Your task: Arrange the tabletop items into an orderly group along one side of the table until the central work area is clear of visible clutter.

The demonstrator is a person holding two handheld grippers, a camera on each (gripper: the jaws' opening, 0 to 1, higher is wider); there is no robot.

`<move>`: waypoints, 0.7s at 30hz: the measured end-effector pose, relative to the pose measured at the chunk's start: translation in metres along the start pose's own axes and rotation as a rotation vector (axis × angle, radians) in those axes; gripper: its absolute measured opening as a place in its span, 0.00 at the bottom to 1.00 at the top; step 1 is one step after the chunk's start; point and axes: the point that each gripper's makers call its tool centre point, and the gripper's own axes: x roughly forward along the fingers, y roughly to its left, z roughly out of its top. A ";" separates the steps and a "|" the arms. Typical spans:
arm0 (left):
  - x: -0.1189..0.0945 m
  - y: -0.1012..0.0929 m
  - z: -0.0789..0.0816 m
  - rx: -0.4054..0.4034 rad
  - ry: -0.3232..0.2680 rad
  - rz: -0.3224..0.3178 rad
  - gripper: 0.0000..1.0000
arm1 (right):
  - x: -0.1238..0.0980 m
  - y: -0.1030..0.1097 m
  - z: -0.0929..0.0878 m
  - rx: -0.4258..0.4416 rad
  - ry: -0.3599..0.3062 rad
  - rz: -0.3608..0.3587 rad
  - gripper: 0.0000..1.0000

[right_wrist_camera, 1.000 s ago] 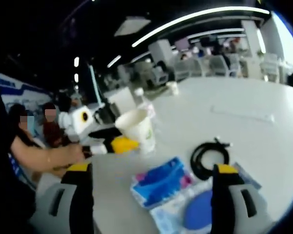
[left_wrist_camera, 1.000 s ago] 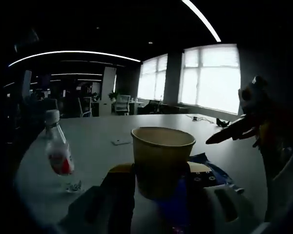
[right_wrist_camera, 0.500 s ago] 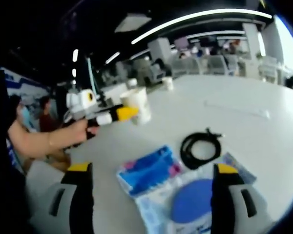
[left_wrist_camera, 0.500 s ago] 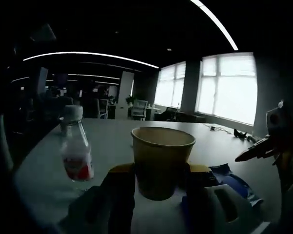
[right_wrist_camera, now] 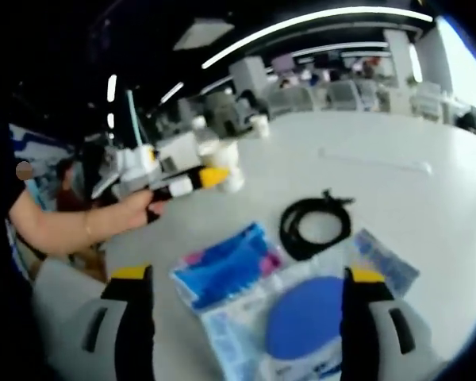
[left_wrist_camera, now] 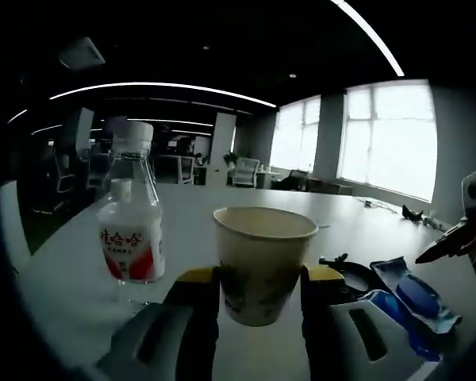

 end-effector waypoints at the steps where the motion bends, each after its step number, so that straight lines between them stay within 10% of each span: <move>1: 0.001 0.001 -0.001 0.000 -0.001 0.003 0.38 | 0.000 -0.002 -0.001 -0.002 0.004 -0.003 0.97; 21: 0.028 0.020 -0.015 0.003 0.015 0.053 0.39 | 0.009 -0.014 -0.003 0.046 -0.014 -0.010 0.93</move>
